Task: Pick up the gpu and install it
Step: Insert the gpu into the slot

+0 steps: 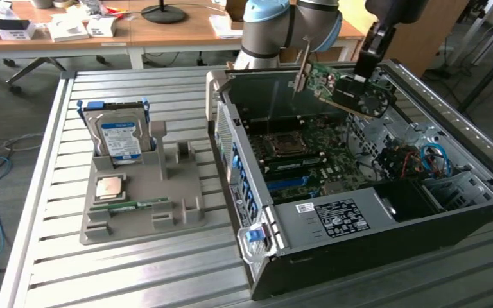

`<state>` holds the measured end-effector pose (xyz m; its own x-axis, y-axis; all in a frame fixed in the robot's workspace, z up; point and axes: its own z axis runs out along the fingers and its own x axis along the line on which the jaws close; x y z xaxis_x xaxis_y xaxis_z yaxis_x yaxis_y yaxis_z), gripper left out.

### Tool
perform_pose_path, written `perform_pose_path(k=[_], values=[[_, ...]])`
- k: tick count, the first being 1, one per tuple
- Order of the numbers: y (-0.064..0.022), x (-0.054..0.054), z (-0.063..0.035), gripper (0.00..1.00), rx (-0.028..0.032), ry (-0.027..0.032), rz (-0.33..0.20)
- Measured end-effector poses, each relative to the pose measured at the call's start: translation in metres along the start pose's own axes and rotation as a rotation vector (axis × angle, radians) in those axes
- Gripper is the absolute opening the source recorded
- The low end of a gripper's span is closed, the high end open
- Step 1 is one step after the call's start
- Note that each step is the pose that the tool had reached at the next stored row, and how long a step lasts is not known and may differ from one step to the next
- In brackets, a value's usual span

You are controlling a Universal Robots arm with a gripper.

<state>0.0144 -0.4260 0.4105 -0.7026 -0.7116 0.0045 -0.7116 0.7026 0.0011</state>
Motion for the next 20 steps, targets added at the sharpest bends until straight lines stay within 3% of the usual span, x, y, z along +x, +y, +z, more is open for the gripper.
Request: perform_pose_path(k=[11,20], values=[[0.0,0.0,0.0002,0.26,0.0131,0.0129,-0.148],[0.0,0.0,0.0003,0.26,0.0273,0.0275,-0.266]])
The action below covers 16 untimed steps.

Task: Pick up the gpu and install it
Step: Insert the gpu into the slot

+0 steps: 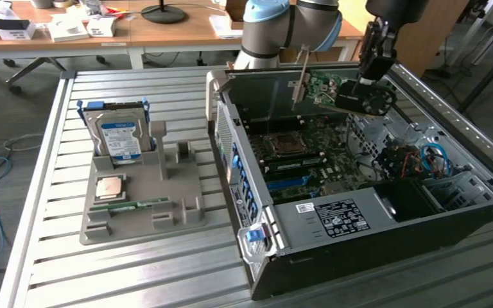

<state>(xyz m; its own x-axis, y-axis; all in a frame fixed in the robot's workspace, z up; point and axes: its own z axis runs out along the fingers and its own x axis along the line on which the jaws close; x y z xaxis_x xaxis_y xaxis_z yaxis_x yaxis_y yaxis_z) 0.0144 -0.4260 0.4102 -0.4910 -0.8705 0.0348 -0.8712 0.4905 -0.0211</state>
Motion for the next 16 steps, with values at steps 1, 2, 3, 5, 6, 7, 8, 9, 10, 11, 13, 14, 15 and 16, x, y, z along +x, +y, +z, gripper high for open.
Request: perform_pose_path(k=[1,2,3,5,6,7,8,9,10,11,13,14,15,16], values=[[0.0,0.0,0.0,0.26,0.0017,0.0018,-0.013],[0.0,0.0,0.0001,0.26,0.0032,0.0035,-0.026],[0.0,0.0,0.0001,0.26,0.0048,0.0053,-0.038],[0.0,0.0,0.0001,0.26,0.0079,0.0088,-0.064],[0.0,0.0,0.0001,0.26,0.0097,0.0108,-0.077],[0.0,0.0,0.0001,0.26,0.0112,0.0125,-0.09],[0.0,0.0,0.0001,0.26,0.0129,0.0143,-0.103],[0.0,0.0,0.0001,0.26,0.0145,0.0162,-0.115],[0.0,0.0,0.0002,0.26,0.0161,0.0179,-0.128],[0.0,0.0,0.0002,0.26,0.0176,0.0195,-0.141],[0.0,-0.0001,0.0002,0.26,0.0203,0.0228,-0.161],[0.0,-0.0001,0.0002,0.26,0.0214,0.0242,-0.168],[0.0001,-0.0001,0.0002,0.26,0.0225,0.0255,-0.176],[0.0,0.0,0.0002,0.26,0.0235,0.0264,-0.185]])
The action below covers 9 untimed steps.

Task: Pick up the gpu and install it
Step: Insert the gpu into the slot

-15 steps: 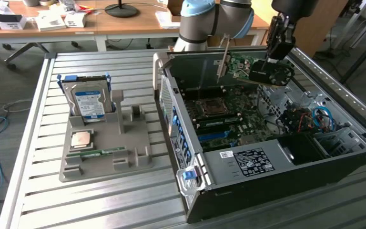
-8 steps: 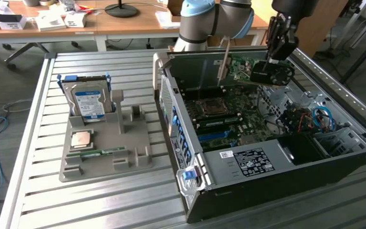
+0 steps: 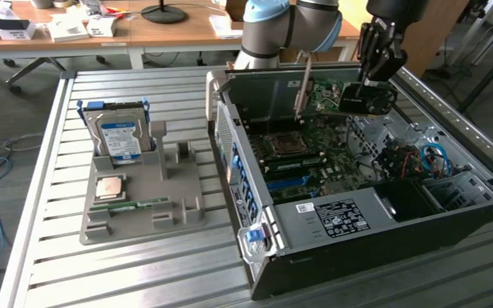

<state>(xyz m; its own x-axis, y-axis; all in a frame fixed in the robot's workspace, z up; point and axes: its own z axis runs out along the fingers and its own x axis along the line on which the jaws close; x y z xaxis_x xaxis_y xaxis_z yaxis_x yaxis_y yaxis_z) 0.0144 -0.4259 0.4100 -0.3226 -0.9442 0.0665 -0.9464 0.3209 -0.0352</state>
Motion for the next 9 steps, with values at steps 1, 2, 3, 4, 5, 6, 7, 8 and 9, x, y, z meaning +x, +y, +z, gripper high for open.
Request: perform_pose_path(k=[1,2,3,4,5,6,7,8,9], values=[[0.0,0.0,-0.0001,0.26,0.0009,0.0008,-0.009],[0.0,0.0,-0.0001,0.26,0.0018,0.0012,-0.019],[0.0,0.0,0.0,0.26,0.0025,0.0013,-0.027],[0.0,0.0,0.0,0.26,0.0032,0.0013,-0.035],[0.0,0.0,0.0,0.26,0.0041,0.0015,-0.046],[0.0,0.0,-0.0001,0.26,0.0052,0.0016,-0.06],[0.0,-0.0001,0.0,0.26,0.0064,0.0015,-0.075],[0.0,-0.0001,0.0,0.26,0.0076,0.0015,-0.091],[0.0,-0.0001,0.0,0.26,0.0089,0.0015,-0.106]])
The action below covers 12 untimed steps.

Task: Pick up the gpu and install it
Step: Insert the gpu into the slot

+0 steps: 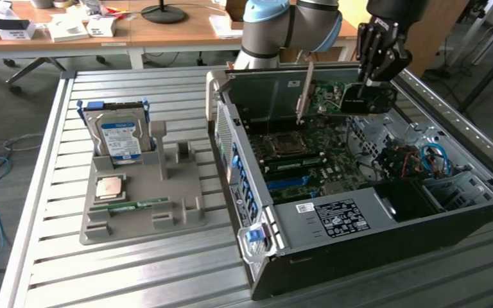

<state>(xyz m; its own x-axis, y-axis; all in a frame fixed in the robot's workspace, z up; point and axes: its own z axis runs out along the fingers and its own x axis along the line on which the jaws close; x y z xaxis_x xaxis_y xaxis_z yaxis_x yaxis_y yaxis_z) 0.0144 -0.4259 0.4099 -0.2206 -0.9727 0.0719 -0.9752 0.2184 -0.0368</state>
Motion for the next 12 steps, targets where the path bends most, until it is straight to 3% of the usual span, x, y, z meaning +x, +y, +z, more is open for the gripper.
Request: perform_pose_path(k=[8,12], values=[[0.0,0.0,0.0001,0.26,0.0104,0.0007,-0.128],[0.0004,0.0001,-0.0001,0.26,0.0118,-0.0014,-0.142]])
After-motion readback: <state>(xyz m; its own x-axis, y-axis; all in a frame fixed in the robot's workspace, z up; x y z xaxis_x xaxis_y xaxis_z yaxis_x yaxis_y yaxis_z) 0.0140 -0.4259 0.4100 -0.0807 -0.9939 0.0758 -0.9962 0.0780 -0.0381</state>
